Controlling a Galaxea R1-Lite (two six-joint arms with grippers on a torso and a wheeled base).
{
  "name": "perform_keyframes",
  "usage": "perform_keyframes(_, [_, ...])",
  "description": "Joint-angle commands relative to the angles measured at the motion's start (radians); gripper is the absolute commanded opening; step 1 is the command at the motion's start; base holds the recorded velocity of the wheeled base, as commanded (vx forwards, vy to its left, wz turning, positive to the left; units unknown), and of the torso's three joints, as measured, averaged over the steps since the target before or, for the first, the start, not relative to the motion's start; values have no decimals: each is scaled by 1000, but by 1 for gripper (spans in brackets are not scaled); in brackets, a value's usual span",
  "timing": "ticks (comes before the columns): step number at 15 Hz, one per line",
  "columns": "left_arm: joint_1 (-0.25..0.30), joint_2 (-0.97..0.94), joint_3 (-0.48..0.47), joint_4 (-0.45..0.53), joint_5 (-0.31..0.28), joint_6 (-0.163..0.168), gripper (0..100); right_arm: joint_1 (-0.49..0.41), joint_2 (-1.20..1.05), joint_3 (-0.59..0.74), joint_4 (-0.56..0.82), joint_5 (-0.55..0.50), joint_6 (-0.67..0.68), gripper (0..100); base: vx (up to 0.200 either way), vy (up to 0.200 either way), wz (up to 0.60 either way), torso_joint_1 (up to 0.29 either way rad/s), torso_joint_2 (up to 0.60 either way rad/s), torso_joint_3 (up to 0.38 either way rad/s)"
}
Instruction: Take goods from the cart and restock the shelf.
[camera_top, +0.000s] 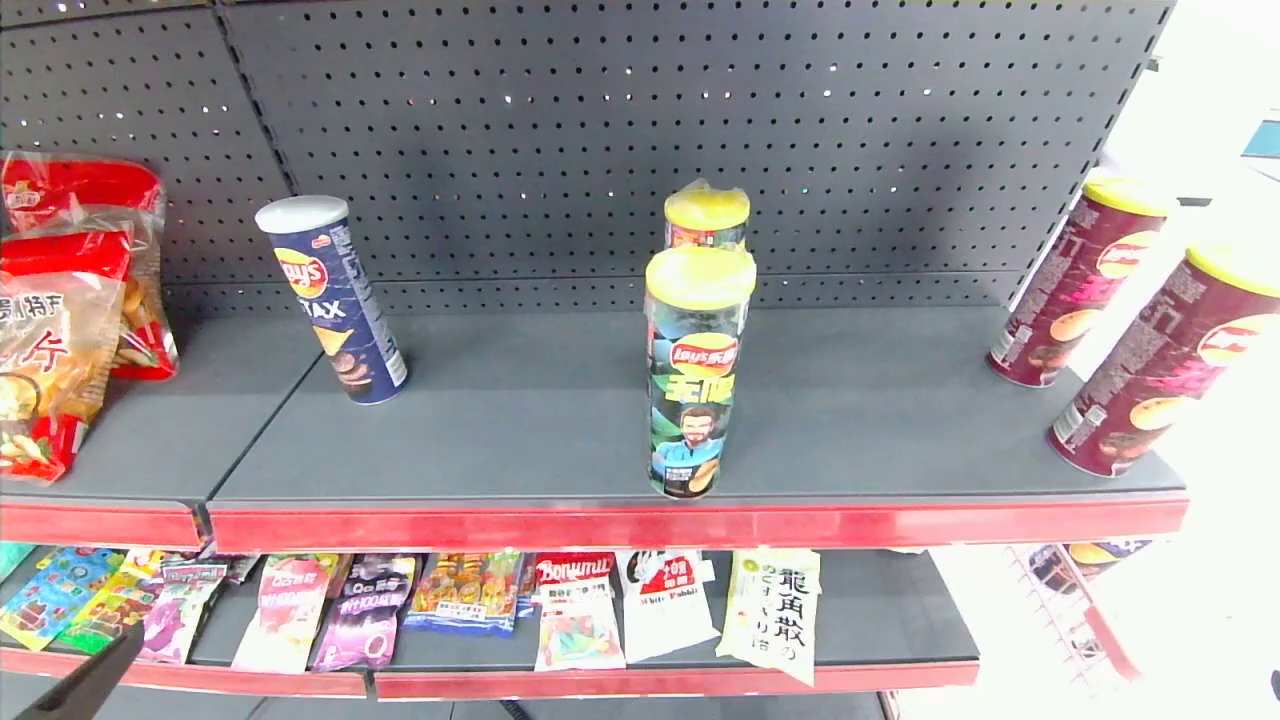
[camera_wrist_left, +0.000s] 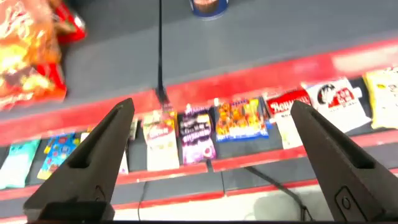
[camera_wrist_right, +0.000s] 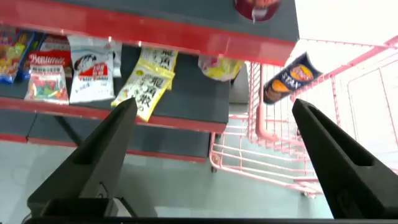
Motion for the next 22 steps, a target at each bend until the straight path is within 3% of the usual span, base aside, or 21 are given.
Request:
perform_keyframes(1, [0, -19, 13, -1, 1, 1, 100, 1, 11, 3, -1, 2, -1, 100, 0, 0, 0, 0, 0, 0])
perform_keyframes(3, [0, -59, 21, -1, 1, 4, 100, 1, 13, 6, -1, 2, -2, 100, 0, 0, 0, 0, 0, 0])
perform_keyframes(17, [1, -150, 36, 33, 26, 7, 100, 4, 45, 21, -2, 31, -25, 100, 0, -200, 0, 4, 2, 1])
perform_keyframes(22, [0, -154, 38, 33, 26, 35, 100, 5, 48, 21, -2, 45, -27, 100, 0, -160, 0, 5, 2, 2])
